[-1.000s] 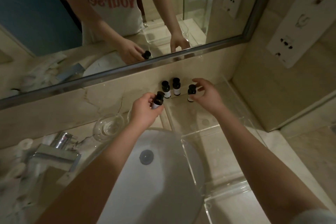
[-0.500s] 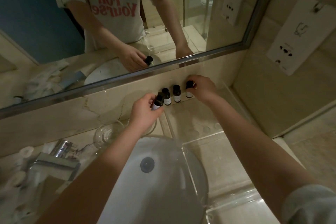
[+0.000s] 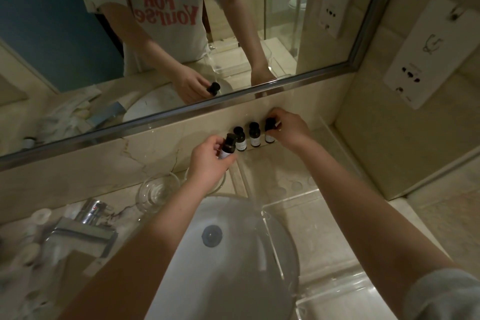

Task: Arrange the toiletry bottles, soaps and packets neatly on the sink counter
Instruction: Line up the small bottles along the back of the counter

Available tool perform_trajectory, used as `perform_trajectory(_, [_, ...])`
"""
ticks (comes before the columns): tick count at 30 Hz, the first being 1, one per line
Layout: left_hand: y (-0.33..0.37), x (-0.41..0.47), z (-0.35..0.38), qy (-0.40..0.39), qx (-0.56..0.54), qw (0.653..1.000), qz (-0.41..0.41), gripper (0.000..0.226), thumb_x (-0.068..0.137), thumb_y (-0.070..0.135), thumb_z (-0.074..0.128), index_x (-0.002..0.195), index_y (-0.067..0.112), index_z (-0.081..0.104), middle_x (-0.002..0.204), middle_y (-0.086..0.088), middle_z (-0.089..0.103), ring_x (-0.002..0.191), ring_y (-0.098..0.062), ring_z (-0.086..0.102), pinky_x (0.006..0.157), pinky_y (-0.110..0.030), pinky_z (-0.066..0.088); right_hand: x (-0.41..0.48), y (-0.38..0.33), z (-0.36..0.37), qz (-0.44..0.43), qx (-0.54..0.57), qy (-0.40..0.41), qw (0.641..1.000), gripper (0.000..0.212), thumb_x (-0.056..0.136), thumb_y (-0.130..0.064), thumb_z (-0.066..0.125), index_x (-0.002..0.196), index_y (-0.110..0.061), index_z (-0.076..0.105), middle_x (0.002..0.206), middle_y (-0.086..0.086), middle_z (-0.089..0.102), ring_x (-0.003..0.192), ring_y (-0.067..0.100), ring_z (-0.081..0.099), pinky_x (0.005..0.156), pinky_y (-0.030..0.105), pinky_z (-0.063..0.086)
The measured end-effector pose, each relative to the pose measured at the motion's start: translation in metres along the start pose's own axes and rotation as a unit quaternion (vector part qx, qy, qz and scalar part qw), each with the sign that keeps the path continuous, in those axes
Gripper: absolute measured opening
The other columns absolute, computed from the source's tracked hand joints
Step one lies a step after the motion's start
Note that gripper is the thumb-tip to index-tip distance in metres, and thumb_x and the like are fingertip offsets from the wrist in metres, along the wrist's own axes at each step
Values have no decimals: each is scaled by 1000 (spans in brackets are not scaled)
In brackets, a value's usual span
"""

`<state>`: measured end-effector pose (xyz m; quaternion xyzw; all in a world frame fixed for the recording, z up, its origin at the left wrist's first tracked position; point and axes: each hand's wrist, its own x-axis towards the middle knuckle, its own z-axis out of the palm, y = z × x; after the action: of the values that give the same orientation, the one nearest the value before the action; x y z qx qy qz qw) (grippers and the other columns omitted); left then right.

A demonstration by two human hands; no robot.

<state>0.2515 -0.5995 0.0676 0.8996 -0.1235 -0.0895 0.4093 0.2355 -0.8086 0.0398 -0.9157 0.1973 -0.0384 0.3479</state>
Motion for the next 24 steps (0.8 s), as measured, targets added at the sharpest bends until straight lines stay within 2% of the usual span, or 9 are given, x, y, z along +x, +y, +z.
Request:
perform_trajectory(3, [1,-2,-1,10,-3,1000,4,48,76,15,76,119,10,54,96,0,59,82,-13,54,74,-24,41,-12,-3,-3,1,19,67,998,42,82,-27,67,120,-20,50,114,-1,58,99,17,58,77,31,47])
perform_trajectory(5, [4,-4,0,23,-8,1000,16,57,74,17,77,122,12,49,93,1,59,83,-14,56,75,-25,42,-25,-11,-6,-23,44,130,990,36,84,-33,64,115,-19,53,105,-1,58,90,15,57,72,30,47])
perform_trajectory(6, [6,-5,1,31,-8,999,24,61,72,17,78,124,12,46,91,2,59,82,-15,56,74,-26,43,-31,-17,-8,-37,65,129,989,32,84,-35,64,110,-18,56,97,-2,59,84,15,58,70,31,48])
perform_trajectory(9, [13,-11,9,46,-1,998,53,64,70,16,79,121,9,42,86,5,58,80,-19,59,74,-29,46,-48,-40,-19,-82,131,27,988,25,81,-35,69,93,-14,65,80,6,64,73,18,58,67,36,48])
perform_trajectory(12, [23,-19,16,49,11,996,78,56,70,14,78,113,6,43,86,6,55,85,-26,63,73,-34,48,-58,-55,-30,-123,98,-58,986,24,80,-31,72,94,-12,69,81,7,66,72,17,56,68,36,49])
perform_trajectory(16, [27,-26,21,46,-10,995,89,52,71,14,78,110,6,45,87,5,55,79,-19,58,69,-24,42,-59,-57,-40,-147,65,-79,984,17,79,-19,73,93,-11,67,83,8,66,75,21,59,74,38,49])
perform_trajectory(18, [24,-26,22,14,-46,997,68,45,71,14,78,108,10,52,86,5,59,81,-14,59,73,-20,44,-59,-53,-47,-157,59,-81,982,16,80,-17,71,95,-13,66,88,8,67,81,23,61,75,36,49])
perform_trajectory(21, [17,-22,24,-68,-105,992,22,34,72,12,78,103,15,62,89,4,64,88,-15,63,85,-27,50,-60,-46,-58,-154,54,-74,984,15,83,-17,68,98,-16,65,93,6,66,83,19,59,71,25,46])
perform_trajectory(24, [19,-19,30,-120,-122,985,16,24,76,5,74,94,16,64,89,2,65,87,-16,62,88,-30,50,-61,-40,-60,-158,38,-79,984,18,83,-18,68,101,-17,65,95,2,64,84,15,57,68,18,43])
